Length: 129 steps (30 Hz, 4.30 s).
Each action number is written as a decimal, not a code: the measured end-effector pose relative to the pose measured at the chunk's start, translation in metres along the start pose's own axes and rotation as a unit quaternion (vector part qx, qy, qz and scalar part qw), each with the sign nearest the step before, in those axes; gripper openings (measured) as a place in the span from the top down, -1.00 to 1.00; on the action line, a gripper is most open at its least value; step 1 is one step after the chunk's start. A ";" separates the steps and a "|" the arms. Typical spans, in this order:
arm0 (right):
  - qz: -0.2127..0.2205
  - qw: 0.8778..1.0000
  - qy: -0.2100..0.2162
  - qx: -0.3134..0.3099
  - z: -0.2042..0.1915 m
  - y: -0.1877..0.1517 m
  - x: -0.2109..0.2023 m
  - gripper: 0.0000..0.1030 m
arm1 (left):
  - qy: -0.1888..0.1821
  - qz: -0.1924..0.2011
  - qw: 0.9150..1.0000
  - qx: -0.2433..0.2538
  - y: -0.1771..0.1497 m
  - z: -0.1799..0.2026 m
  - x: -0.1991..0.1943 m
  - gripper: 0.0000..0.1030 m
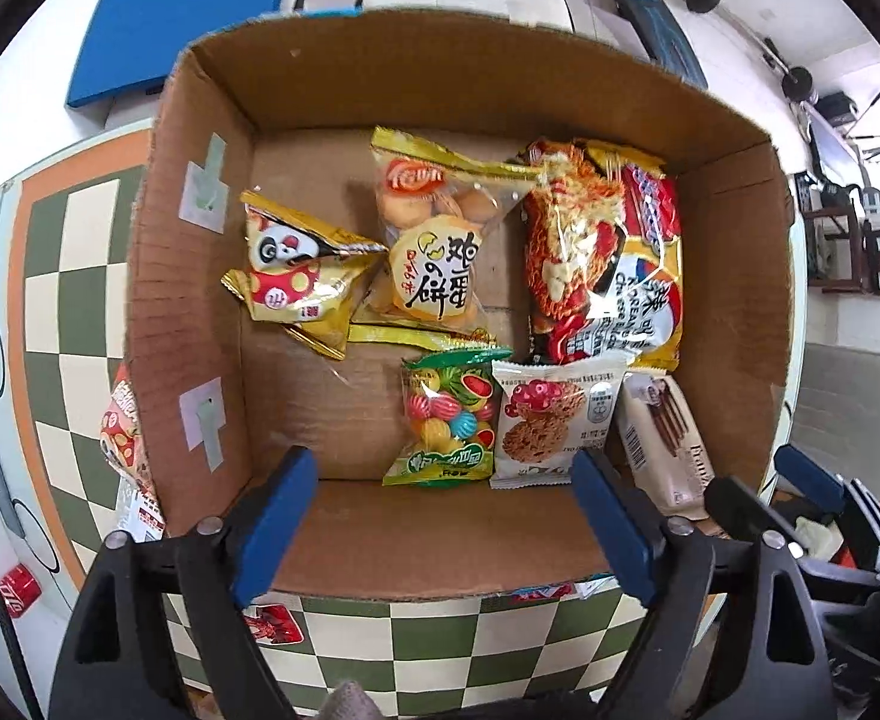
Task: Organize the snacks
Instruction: 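Place the candy bag in the box with left tool while right tool places the chocolate box, then grasp the red jerky pouch with left tool while right tool grasps the brown sauce packet, then carry both packets into the box and open both tools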
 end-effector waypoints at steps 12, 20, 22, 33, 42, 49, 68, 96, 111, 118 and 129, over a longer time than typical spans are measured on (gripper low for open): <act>0.039 0.998 0.044 0.017 0.014 -0.034 -0.035 -0.83 | -0.017 0.109 0.994 0.001 -0.053 0.009 -0.055 -0.74; 0.030 0.994 0.038 0.101 0.061 -0.112 -0.008 -0.82 | 0.014 0.144 0.986 -0.078 -0.124 -0.028 -0.024 -0.74; 0.012 0.992 0.045 0.121 0.069 -0.122 0.017 -0.81 | 0.014 0.118 0.988 -0.095 -0.134 -0.036 0.000 -0.74; -0.030 0.990 0.010 0.136 0.079 -0.130 0.096 -0.30 | -0.018 0.031 0.997 -0.062 -0.155 -0.015 0.075 -0.73; -0.044 0.992 -0.010 0.120 0.088 -0.150 0.102 -0.08 | -0.006 -0.007 1.000 0.001 -0.158 0.041 0.115 -0.73; -0.049 0.991 -0.007 0.124 0.098 -0.170 0.102 -0.08 | -0.024 -0.031 0.999 -0.009 -0.159 0.055 0.144 0.03; -0.020 0.994 0.058 0.085 0.048 -0.198 0.063 0.00 | -0.033 0.048 0.998 -0.009 -0.204 0.039 0.058 0.38; 0.092 0.995 0.037 -0.013 0.003 0.035 -0.068 0.00 | 0.021 0.062 0.997 -0.033 0.000 -0.032 -0.022 0.37; 0.044 0.999 -0.006 -0.005 0.022 0.075 -0.015 -0.73 | 0.025 0.026 0.998 -0.055 0.030 -0.043 0.012 -0.68; 0.034 0.999 -0.002 -0.018 0.012 0.060 -0.014 -0.79 | 0.014 0.041 0.998 -0.043 0.025 -0.030 0.000 -0.74; 0.051 0.998 0.012 -0.044 -0.014 0.017 -0.043 -0.82 | -0.005 0.156 0.987 -0.028 0.000 -0.021 -0.071 -0.74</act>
Point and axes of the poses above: each gripper's, at about its wrist camera, not at the fingertips, and x roughly the way its jaws point, z to its right, y to its top, the point moved 5 cm from there along x, roughly the way its jaws point, and after that the axes turned 12 degrees about -x, right-handed, at the moved point
